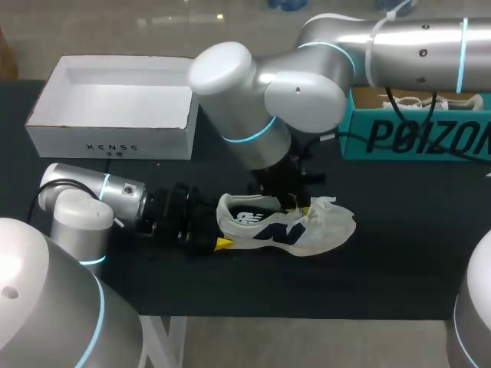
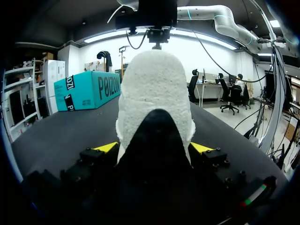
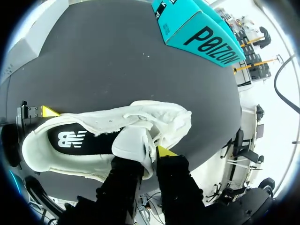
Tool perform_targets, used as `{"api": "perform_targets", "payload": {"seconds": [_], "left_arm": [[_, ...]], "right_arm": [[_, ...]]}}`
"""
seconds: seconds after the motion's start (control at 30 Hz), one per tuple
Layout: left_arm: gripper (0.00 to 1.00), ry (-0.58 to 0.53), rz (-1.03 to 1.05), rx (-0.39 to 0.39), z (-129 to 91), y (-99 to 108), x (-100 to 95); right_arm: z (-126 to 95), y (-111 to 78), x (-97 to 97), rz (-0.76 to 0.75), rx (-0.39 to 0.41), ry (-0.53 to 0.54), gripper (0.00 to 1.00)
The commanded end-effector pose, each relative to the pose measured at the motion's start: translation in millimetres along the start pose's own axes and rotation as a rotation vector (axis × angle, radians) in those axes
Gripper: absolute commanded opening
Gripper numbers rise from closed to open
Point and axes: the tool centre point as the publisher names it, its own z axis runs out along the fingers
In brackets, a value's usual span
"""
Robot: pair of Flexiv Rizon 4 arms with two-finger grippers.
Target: Take the shoe out of the shoebox, open the shoe tongue, remove and reinsert the insole, then place the shoe into the shoebox
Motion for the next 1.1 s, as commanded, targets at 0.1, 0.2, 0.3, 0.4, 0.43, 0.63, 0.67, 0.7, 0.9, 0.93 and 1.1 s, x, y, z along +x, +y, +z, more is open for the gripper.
{"api": "perform_targets", "payload": {"seconds": [0.1, 0.2, 0.3, 0.4, 0.43, 0.63, 0.67, 0.7, 0.9, 0.93, 1.1], "left_arm": [[0.0, -0.001, 0.001, -0.004, 1, 5, -0.4], [0.0, -0.001, 0.001, -0.004, 1, 5, -0.4], [0.0, -0.001, 0.001, -0.004, 1, 5, -0.4], [0.0, -0.001, 0.001, -0.004, 1, 5, -0.4], [0.0, -0.001, 0.001, -0.004, 1, 5, -0.4], [0.0, -0.001, 0.001, -0.004, 1, 5, -0.4], [0.0, -0.001, 0.001, -0.004, 1, 5, -0.4], [0.0, -0.001, 0.001, -0.004, 1, 5, -0.4], [0.0, -0.001, 0.001, -0.004, 1, 5, -0.4], [0.0, -0.001, 0.001, -0.004, 1, 5, -0.4], [0.0, -0.001, 0.001, -0.004, 1, 5, -0.4]], "right_arm": [[-2, 0.3, -8.0, 0.313, -0.016, 0.022, 0.04], [-4, 5.5, -9.0, 0.31, -0.017, 0.023, 0.03], [-4, 11.4, -10.6, 0.304, -0.015, 0.022, 0.0], [-6, 13.2, -19.1, 0.323, -0.02, 0.031, 0.0], [-7, 12.7, -23.3, 0.328, -0.02, 0.038, 0.0], [-6, 8.7, -40.7, 0.377, -0.004, 0.085, 0.0], [-5, 8.0, -43.0, 0.388, 0.002, 0.093, 0.0], [-5, 7.1, -45.4, 0.395, 0.001, 0.108, 0.01], [-7, 6.6, -45.4, 0.397, 0.003, 0.15, 0.38], [-9, 7.4, -45.0, 0.393, -0.001, 0.16, 0.44], [-18, 14.4, -39.8, 0.363, -0.008, 0.159, 0.5]]}}
